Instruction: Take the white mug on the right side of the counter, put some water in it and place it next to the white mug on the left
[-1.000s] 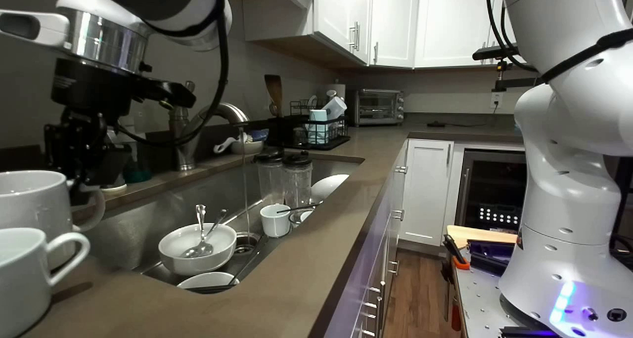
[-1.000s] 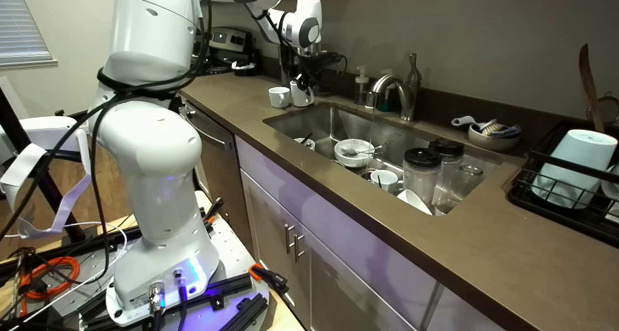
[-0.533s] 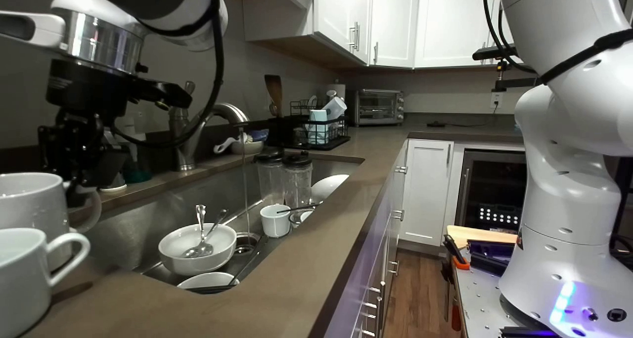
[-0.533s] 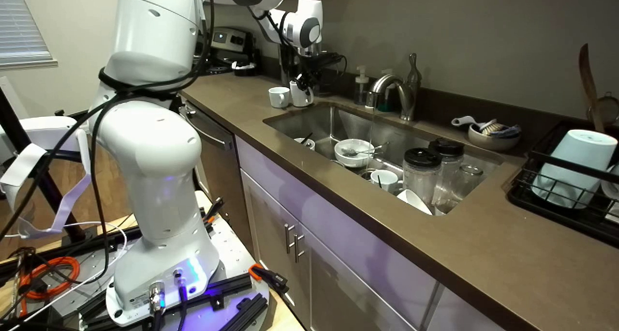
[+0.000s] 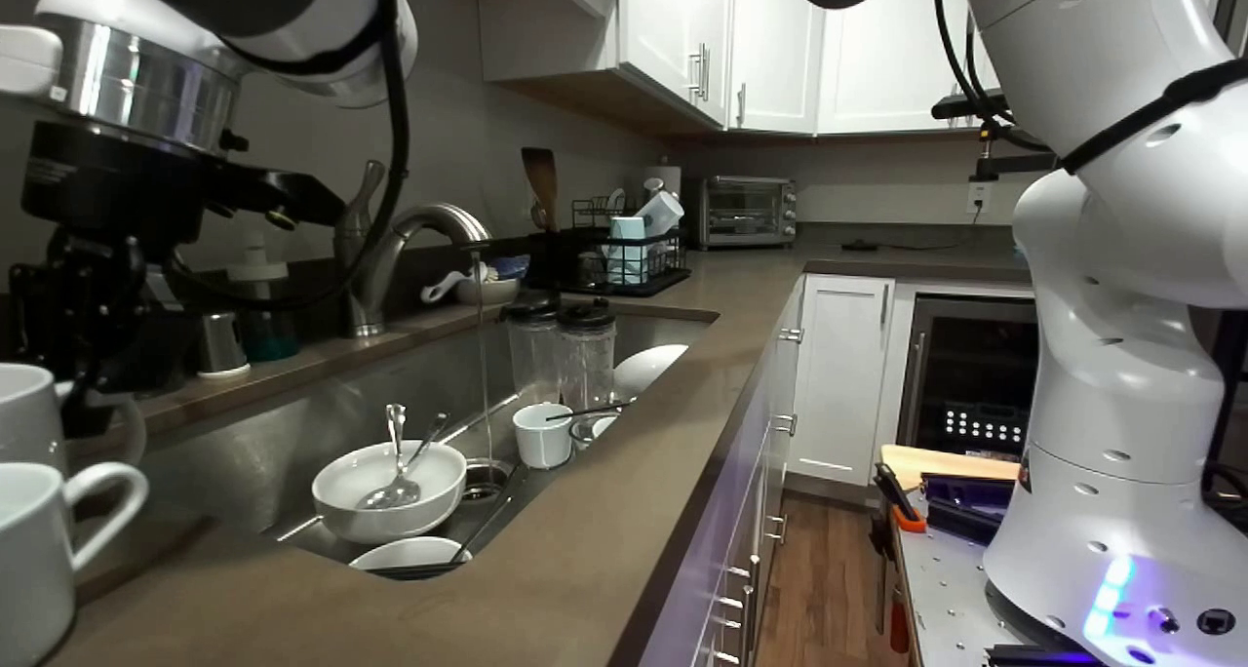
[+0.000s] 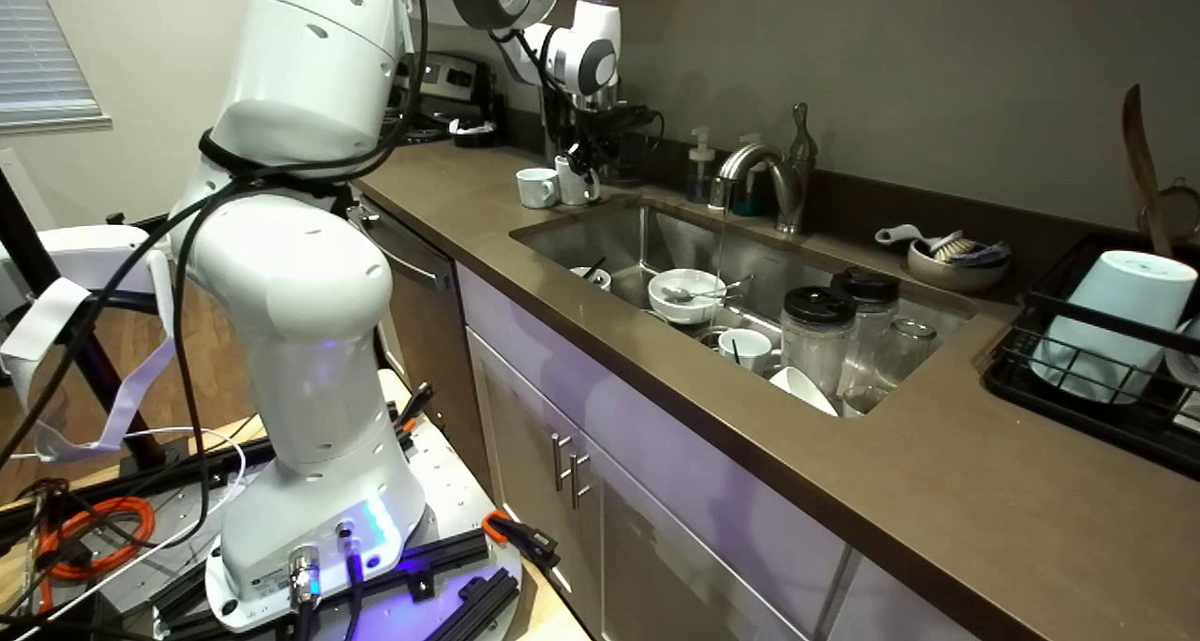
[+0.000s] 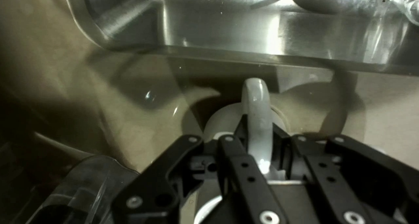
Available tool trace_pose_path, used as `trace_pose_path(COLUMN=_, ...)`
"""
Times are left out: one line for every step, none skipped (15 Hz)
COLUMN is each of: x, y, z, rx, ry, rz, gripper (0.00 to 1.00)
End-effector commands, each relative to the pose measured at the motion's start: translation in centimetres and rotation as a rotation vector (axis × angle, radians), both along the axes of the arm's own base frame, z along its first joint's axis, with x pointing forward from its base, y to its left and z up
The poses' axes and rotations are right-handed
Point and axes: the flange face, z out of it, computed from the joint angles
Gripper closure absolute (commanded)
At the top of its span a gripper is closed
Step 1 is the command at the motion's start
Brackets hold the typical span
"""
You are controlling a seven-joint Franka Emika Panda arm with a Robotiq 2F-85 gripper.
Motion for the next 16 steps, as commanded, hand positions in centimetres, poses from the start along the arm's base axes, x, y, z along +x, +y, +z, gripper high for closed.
trace_pose_path(x=0.2, y=2.8, z=0.9, rx=0.026, ry=0.006, rz=-0.018, gripper=0.96)
trace_pose_path(x=0.3, y=3.5, z=0.7, rx=0.026, ry=0.006, rz=-0.02, gripper=0.96)
trace_pose_path(x=0.2, y=4.0, z=0.6, rx=0.022, ry=0.003, rz=-0.026, gripper=0.96)
trace_pose_path(x=0.2, y=4.1, z=0.7, rx=0.018, ry=0.003, rz=-0.03, gripper=0.96)
trace_pose_path(x=0.0, y=3.3, z=-0.2, rx=0.023, ry=0.004, rz=-0.012, gripper=0.96)
trace_pose_path(x=-0.1, y=3.6, z=-0.2, rx=0.025, ry=0.004, rz=-0.011, gripper=0.9)
trace_pose_path(x=-0.1, y=3.6, z=-0.3, rx=0.025, ry=0.004, rz=-0.011, gripper=0.9)
trace_pose_path(x=0.0, y=3.5, z=-0.3, rx=0.024, ry=0.004, rz=-0.012, gripper=0.9)
trace_pose_path(x=0.0, y=3.4, z=-0.3, rx=0.024, ry=0.004, rz=-0.013, gripper=0.9)
trace_pose_path(x=0.0, y=3.4, z=-0.3, rx=0.024, ry=0.004, rz=-0.013, gripper=0.9)
trace_pose_path(x=0.0, y=3.4, z=-0.3, rx=0.024, ry=0.004, rz=-0.013, gripper=0.9)
trace_pose_path(x=0.0, y=3.4, z=-0.3, rx=0.024, ry=0.004, rz=-0.014, gripper=0.9)
trace_pose_path(x=0.0, y=3.4, z=-0.3, rx=0.024, ry=0.004, rz=-0.014, gripper=0.9)
trace_pose_path(x=0.0, y=3.4, z=-0.3, rx=0.024, ry=0.004, rz=-0.014, gripper=0.9)
trace_pose_path(x=0.0, y=3.4, z=-0.3, rx=0.024, ry=0.004, rz=-0.014, gripper=0.9)
trace_pose_path(x=0.0, y=3.4, z=-0.3, rx=0.024, ry=0.004, rz=-0.014, gripper=0.9)
